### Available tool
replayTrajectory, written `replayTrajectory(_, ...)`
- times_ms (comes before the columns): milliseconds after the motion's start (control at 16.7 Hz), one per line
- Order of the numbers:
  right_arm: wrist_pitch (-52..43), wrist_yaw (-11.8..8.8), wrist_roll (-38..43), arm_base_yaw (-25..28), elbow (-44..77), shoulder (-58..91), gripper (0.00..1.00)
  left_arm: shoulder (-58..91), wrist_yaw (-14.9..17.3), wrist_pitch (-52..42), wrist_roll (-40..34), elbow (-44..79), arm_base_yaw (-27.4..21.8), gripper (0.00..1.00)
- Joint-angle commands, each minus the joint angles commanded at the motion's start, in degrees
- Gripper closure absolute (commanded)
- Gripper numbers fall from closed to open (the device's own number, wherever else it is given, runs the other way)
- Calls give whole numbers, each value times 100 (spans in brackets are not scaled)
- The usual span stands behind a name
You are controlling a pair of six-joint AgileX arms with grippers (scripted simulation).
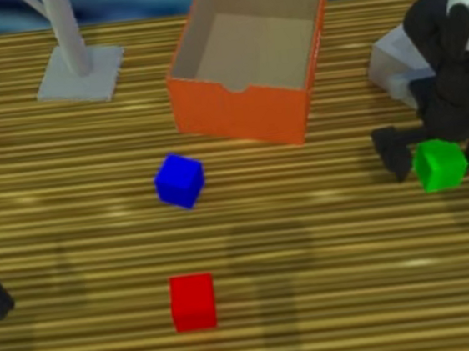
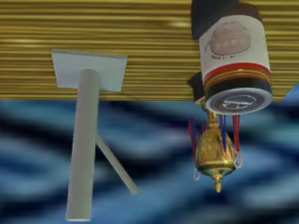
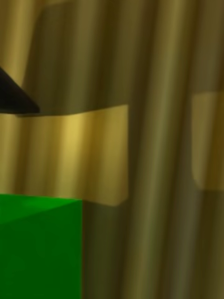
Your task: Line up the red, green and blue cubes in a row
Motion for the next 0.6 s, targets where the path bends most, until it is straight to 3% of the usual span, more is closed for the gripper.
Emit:
replayTrajectory(480,0,0,0,0,0,0,98,0,0,0,0,0,0,0)
replayTrajectory(600,0,0,0,0,0,0,100,0,0,0,0,0,0,0)
